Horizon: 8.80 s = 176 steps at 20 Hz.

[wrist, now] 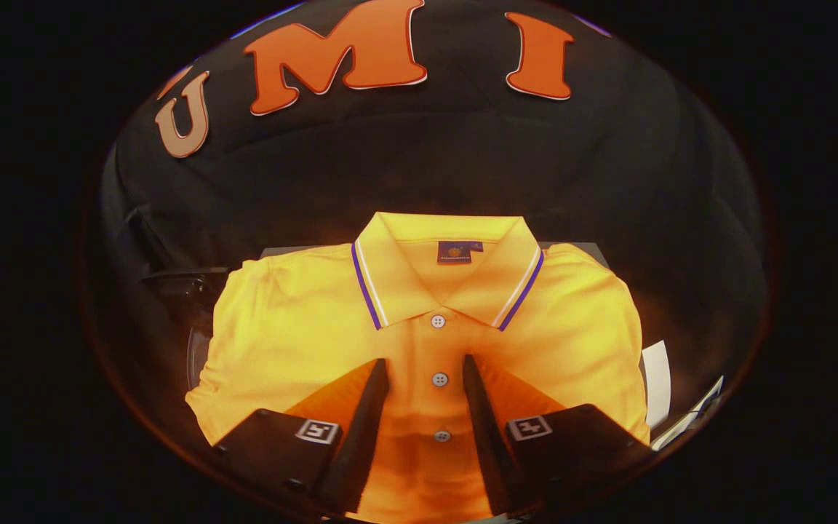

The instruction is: Put the clothes into the washing machine and then close the washing machine lid.

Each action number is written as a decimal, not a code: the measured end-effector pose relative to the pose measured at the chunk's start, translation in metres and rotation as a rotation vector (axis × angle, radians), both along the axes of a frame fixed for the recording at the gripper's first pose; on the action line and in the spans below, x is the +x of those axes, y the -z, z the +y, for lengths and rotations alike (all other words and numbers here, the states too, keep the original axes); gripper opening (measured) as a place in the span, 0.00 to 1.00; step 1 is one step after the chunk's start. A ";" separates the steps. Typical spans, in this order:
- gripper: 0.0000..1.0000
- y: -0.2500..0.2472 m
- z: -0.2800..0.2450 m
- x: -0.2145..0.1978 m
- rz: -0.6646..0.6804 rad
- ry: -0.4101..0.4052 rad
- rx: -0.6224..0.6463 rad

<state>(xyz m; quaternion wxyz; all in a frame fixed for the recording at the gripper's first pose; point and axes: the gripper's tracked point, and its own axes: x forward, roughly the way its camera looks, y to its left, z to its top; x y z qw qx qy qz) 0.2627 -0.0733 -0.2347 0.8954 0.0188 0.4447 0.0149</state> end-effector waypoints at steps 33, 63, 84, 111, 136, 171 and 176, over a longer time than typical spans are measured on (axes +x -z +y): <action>0.09 -0.137 0.061 -0.049 -0.423 -0.022 0.182; 0.08 -0.104 0.385 -0.110 -0.330 -0.347 0.271; 0.09 0.117 0.444 -0.035 -0.055 -0.396 0.251; 0.13 0.301 0.422 -0.035 0.182 -0.148 0.104; 1.00 0.277 0.414 -0.050 0.156 -0.196 0.072; 0.99 -0.041 0.437 0.030 -0.361 -0.249 0.110; 0.99 -0.064 0.438 0.062 -0.404 -0.254 0.087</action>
